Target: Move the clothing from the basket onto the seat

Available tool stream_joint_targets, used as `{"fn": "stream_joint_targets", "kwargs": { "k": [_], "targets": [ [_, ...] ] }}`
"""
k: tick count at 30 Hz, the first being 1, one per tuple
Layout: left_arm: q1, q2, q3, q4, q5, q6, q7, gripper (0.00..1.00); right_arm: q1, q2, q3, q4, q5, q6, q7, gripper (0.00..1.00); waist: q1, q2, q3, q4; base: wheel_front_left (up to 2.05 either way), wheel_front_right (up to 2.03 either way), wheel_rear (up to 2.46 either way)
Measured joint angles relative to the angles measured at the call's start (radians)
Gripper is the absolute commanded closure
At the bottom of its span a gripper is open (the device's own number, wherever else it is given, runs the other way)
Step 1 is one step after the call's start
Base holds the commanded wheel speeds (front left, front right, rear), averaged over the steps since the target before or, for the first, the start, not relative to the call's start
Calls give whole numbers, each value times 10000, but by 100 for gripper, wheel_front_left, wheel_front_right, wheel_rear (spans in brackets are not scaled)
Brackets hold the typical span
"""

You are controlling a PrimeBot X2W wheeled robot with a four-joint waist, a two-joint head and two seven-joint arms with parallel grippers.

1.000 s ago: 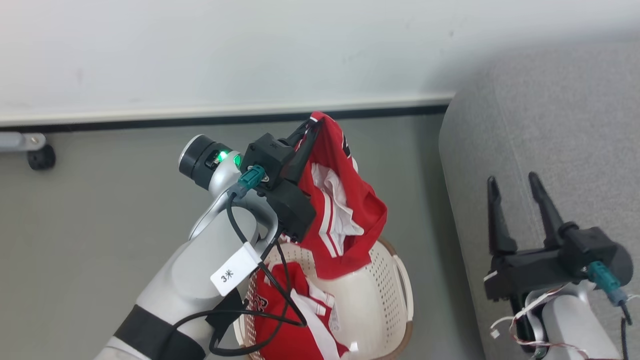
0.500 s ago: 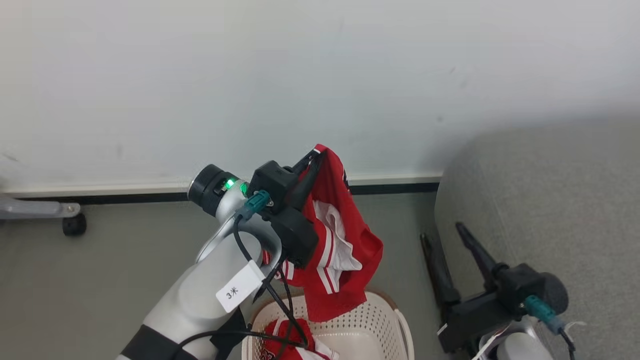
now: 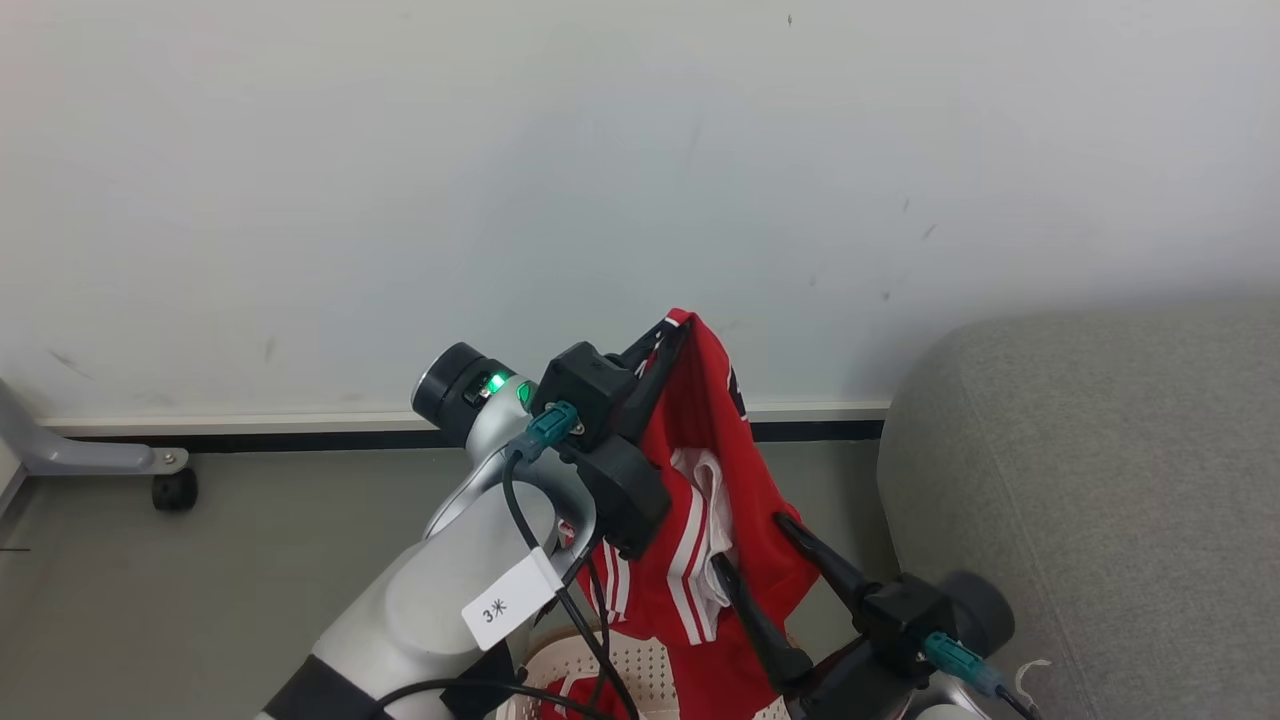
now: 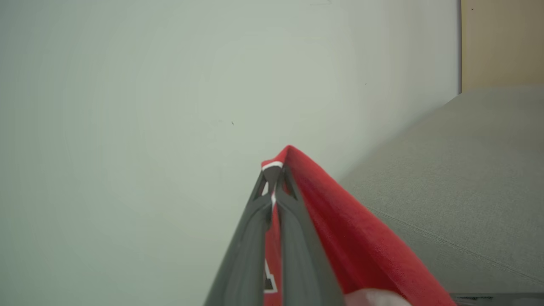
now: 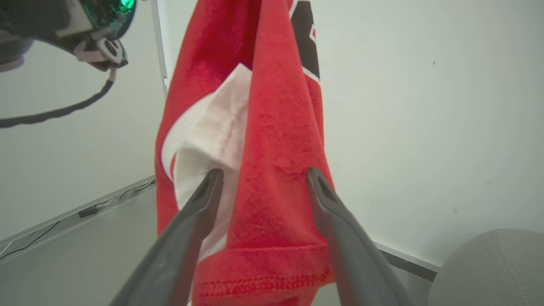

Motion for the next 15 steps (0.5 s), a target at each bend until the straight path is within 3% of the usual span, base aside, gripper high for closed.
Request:
{"fn": "stream_joint_targets", "kwargs": {
  "k": [14,15],
  "targets": [
    [-64,13,-656,-194,-514,242,15,100,-1279,-12,1317,702,1202,25,0,0,0,0,36,371,0,0,0],
    [-72,13,-688,-209,-543,263,15,100,-1450,-12,1402,834,1285,25,0,24,0,0,41,387,0,0,0]
  ]
}}
